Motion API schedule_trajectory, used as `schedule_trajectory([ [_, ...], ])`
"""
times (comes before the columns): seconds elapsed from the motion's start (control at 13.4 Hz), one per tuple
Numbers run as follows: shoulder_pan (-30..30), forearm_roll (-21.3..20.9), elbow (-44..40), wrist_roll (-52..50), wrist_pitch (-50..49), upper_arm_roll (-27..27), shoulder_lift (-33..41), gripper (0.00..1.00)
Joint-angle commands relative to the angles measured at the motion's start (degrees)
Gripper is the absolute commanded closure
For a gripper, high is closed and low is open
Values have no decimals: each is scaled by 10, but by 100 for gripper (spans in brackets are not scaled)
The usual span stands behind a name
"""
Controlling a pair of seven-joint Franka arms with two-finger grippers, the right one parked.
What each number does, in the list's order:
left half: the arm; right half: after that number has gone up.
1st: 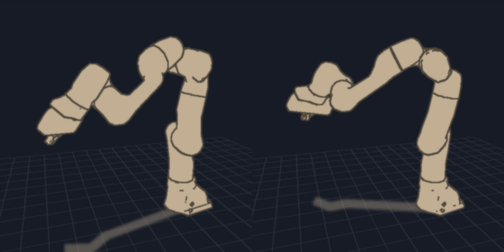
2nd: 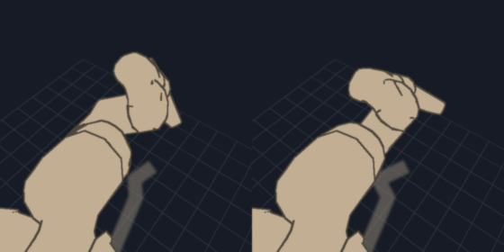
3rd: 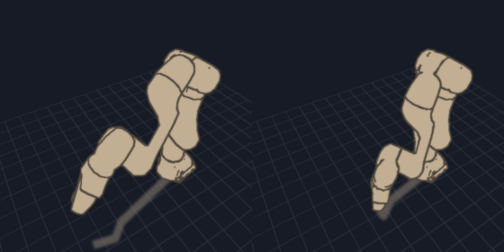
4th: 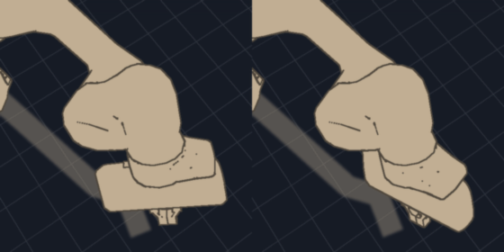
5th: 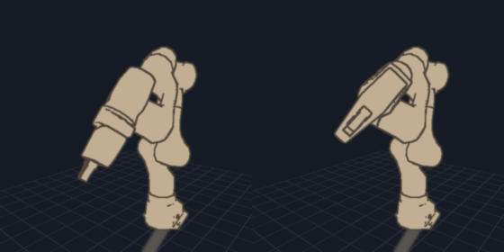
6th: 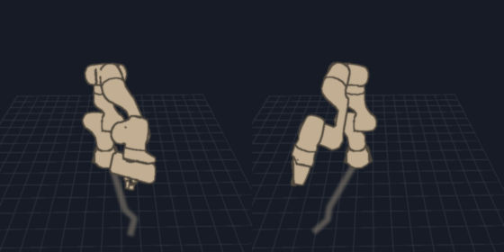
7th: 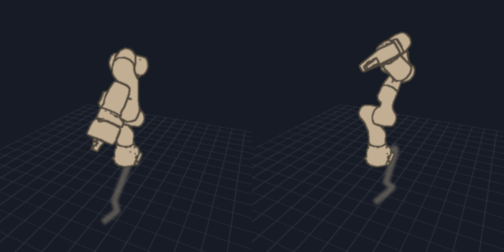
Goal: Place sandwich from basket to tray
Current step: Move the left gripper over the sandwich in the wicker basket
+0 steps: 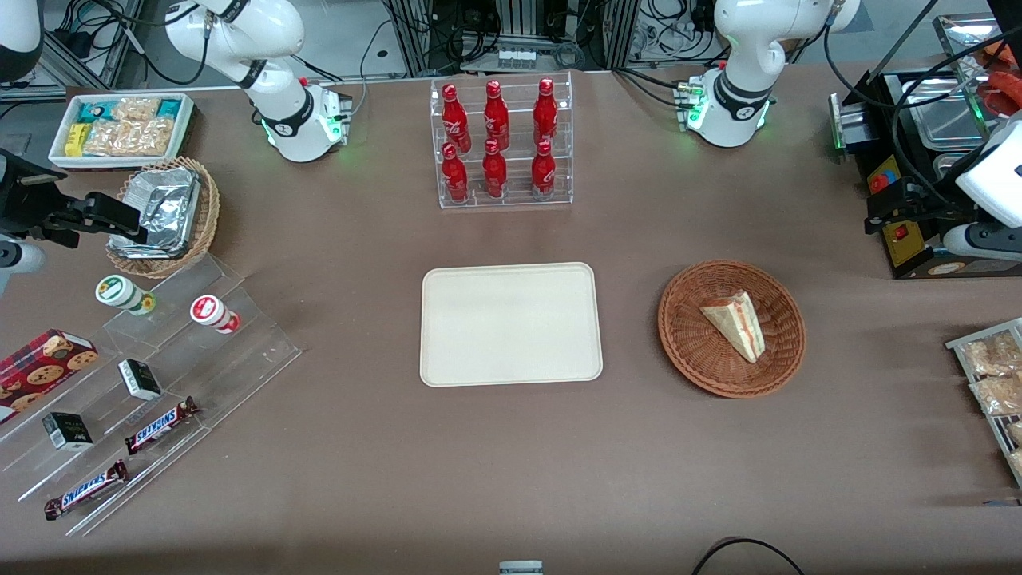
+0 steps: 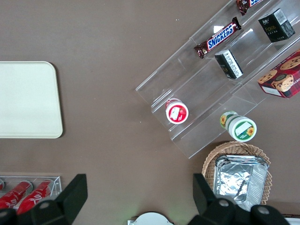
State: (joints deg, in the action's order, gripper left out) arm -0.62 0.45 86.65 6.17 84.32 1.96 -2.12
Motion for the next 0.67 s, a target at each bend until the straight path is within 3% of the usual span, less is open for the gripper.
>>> schedule_trajectory([
  [0.0, -4, 3, 2, -11, -4, 2, 3, 0],
  [0.22, -4, 3, 28, -10, 4, 2, -7, 0],
  [0.6, 11, -2, 174, -23, 121, 9, -1, 0],
])
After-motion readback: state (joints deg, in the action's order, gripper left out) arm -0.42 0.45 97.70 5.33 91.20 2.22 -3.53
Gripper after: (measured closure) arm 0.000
